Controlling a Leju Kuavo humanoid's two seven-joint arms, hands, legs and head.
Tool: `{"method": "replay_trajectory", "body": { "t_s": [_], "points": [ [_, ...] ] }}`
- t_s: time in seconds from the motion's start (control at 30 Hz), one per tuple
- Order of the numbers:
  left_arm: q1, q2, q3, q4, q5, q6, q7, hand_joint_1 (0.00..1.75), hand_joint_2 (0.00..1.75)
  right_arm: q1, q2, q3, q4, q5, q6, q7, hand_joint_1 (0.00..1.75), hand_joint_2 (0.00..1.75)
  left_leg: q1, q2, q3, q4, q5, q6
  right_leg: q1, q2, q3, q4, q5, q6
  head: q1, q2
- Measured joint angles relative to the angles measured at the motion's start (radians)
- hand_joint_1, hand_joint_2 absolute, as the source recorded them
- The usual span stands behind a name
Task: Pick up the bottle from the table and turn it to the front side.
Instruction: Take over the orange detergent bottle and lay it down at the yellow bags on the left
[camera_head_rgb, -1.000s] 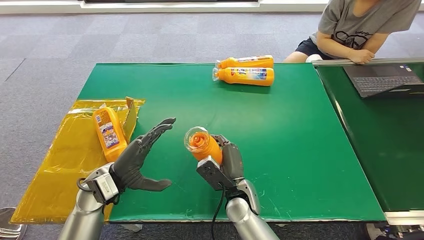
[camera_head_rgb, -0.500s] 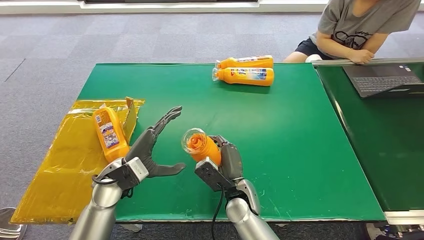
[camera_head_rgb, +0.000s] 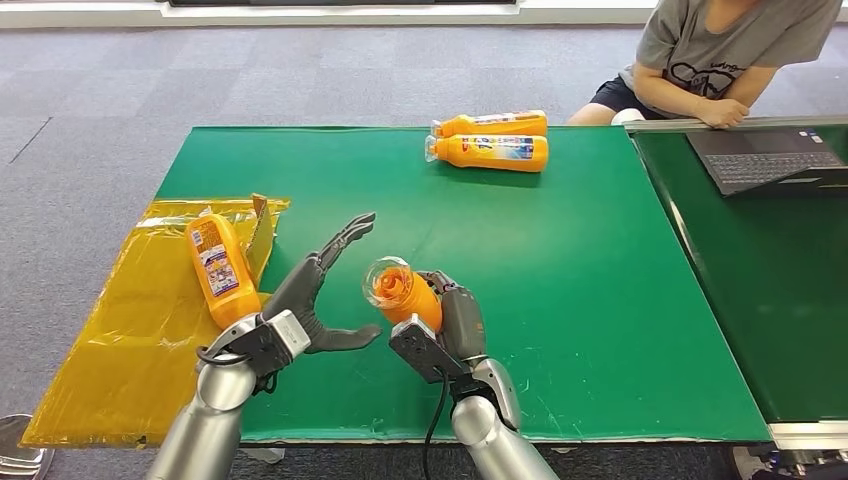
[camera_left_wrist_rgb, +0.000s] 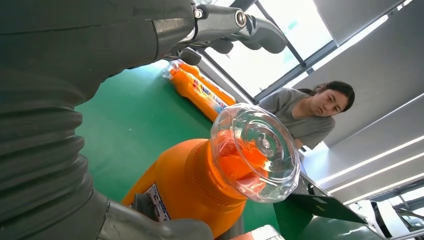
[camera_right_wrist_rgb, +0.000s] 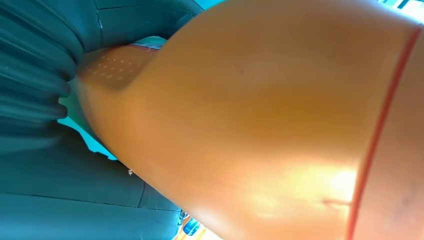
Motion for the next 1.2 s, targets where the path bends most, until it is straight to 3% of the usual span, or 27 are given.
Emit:
{"method": "replay_trajectory", "body": {
  "t_s": [0.3,0.53,0.77,1.2],
  "points": [
    [-0.066,-0.01,-0.043,0.121,0.016,-0.021,0.001,0.0,1.75,-0.003,0.005,0.0,0.013,-0.004,-0.002,-0.006,1.75,1.75,0.0,0.0,0.0,0.0,0.0,0.0,0.0,0.0,0.001,0.0,0.0,0.0,0.0,0.0],
    [-0.108,-0.03,-0.113,0.214,0.059,-0.05,-0.042,0.0,1.75,-0.003,0.004,-0.002,-0.061,-0.069,-0.091,-0.123,1.75,1.75,0.0,0.0,0.0,0.0,0.0,0.0,0.0,0.0,0.0,0.0,0.001,0.0,0.0,0.0],
    [-0.135,-0.037,-0.152,0.236,0.097,-0.052,-0.033,0.0,1.75,-0.008,0.003,-0.024,-0.161,-0.083,-0.094,-0.121,1.75,1.75,0.0,0.0,0.0,0.0,0.001,0.0,0.0,0.0,0.0,0.0,0.001,0.0,0.0,0.0],
    [-0.149,-0.037,-0.164,0.252,0.11,-0.03,-0.001,0.0,1.75,-0.006,0.003,-0.026,-0.192,-0.067,-0.092,-0.1,1.75,1.75,0.0,0.0,0.0,0.0,0.001,0.0,0.0,0.0,0.0,0.0,0.001,0.0,0.0,0.0]
  ]
}}
